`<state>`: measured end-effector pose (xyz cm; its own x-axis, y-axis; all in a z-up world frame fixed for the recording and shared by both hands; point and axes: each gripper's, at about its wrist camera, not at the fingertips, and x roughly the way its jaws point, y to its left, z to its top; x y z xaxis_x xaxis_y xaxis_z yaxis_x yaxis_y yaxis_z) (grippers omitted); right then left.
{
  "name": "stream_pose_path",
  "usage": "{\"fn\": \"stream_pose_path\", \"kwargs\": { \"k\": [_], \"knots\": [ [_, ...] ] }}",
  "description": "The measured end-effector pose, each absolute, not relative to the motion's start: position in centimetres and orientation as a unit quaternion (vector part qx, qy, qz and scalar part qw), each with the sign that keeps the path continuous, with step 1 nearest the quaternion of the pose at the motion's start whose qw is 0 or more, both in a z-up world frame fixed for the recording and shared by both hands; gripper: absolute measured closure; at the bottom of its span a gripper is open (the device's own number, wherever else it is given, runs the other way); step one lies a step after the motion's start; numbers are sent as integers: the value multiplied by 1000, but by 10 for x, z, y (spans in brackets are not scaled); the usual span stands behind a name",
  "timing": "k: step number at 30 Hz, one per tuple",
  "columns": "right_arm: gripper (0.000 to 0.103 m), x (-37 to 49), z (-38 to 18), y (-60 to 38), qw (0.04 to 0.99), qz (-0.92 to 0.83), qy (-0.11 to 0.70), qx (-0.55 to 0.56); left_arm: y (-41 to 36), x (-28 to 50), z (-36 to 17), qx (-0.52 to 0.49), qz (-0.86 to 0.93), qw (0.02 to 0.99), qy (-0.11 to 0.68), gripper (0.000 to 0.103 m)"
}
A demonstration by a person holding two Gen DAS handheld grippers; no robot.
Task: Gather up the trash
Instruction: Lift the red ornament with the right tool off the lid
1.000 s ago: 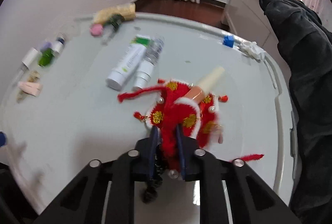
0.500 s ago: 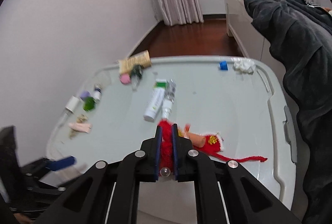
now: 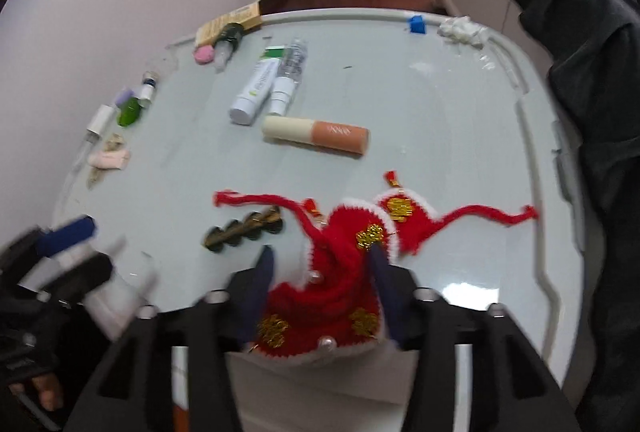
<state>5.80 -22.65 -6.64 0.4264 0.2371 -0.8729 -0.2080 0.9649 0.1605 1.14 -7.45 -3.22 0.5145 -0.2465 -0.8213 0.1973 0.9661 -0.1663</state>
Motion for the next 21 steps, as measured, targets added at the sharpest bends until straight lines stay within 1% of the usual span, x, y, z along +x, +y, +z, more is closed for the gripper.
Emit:
{"fn": "stream_pose_path", "kwargs": {
  "k": [1,2,4,5,6,8,9,10,11,12,13,14,16,21],
  "knots": [
    [26,56,-65,-224,848,125,516,0,-74,11,-32,-26,-128,870,476,39],
    [25,54,-65,-222,852,117,510,-15,-75,11,-32,-25,-127,870,475,39],
    [12,51,-61,-214,861,100,496,-58,-74,11,-31,-25,-127,871,474,39],
    [9,51,-61,-214,863,98,491,-72,-74,11,-30,-25,-126,872,473,39],
    [6,51,-63,-212,861,99,491,-83,-74,11,-30,-26,-125,872,472,39],
    [6,58,-77,-212,849,98,511,-92,-73,10,-29,-29,-125,873,471,39],
    [14,59,-83,-215,842,102,523,-83,-73,10,-28,-29,-126,873,470,39],
    [17,58,-85,-222,844,109,522,-52,-74,10,-28,-29,-127,873,470,39],
    [20,58,-83,-224,847,103,520,-48,-74,9,-27,-28,-128,873,469,39],
    [32,57,-81,-224,846,102,520,-56,-75,9,-27,-27,-128,874,468,39],
    [65,56,-78,-224,846,118,519,-47,-76,9,-27,-26,-129,874,468,39],
    [79,56,-76,-224,844,118,522,-37,-77,9,-27,-26,-130,873,469,39],
    [86,52,-72,-220,849,111,514,-38,-78,10,-28,-26,-131,872,471,39],
    [90,54,-58,-227,847,122,516,28,-80,11,-28,-26,-130,872,471,39]
  ]
}}
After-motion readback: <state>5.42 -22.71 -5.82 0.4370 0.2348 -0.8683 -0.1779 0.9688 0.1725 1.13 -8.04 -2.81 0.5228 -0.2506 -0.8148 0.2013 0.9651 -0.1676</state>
